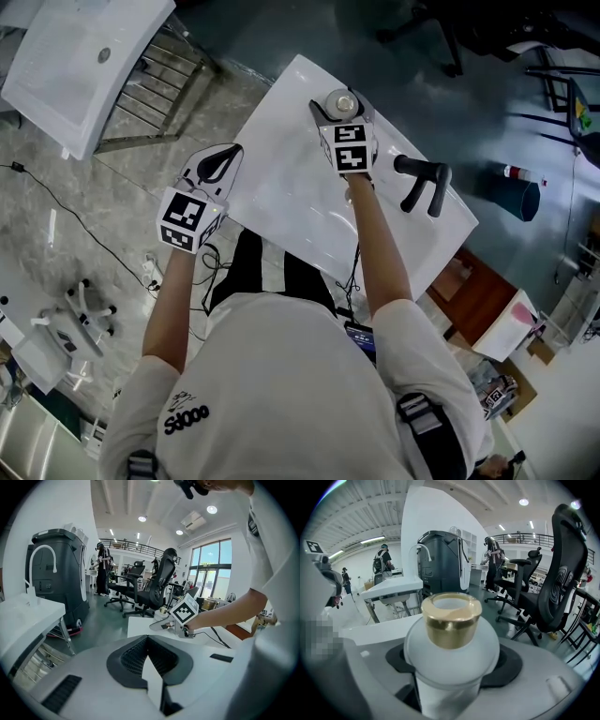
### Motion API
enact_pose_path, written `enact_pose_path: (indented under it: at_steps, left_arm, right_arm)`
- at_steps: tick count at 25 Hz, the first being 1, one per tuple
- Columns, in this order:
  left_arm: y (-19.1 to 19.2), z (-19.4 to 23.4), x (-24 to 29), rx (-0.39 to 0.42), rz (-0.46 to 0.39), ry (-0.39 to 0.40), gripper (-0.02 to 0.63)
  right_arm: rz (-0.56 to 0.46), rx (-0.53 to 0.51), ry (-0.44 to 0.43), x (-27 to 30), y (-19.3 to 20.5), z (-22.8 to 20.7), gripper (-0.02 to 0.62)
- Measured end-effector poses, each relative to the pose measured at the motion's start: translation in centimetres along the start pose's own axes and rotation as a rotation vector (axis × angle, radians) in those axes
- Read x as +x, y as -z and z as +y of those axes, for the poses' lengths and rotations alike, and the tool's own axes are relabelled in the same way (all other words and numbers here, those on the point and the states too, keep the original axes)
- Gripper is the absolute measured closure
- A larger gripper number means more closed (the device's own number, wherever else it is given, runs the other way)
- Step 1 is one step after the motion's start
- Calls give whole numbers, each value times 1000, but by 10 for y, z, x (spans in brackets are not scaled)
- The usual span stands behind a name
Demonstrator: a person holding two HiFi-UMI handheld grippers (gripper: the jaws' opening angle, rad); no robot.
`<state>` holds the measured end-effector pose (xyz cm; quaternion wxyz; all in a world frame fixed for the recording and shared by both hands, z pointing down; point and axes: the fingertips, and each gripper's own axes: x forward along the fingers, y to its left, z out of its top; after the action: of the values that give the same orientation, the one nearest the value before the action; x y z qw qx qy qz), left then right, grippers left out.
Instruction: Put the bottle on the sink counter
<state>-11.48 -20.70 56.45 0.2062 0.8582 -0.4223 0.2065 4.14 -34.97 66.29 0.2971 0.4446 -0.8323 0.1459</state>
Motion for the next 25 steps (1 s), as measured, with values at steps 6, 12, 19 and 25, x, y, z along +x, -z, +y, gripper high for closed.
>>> enact_pose_path:
  at_steps: [6,12,19,25]
  left_arm:
    - [-5,-2,-3,-11,-32,-7,600]
    - [-8,-7,-11,-17,-46,-9,600]
    - [-17,-23,-14,5,-63,16,600]
    - [-23,-44,-12,31,-71,44,600]
  right_arm:
    - [20,32,3,-1,3,-6,243]
    - [20,73,9,-11,5,-8,235]
    - [17,63,13,-39,6,-11,229]
    - [62,16,32,-76,11,-13,229]
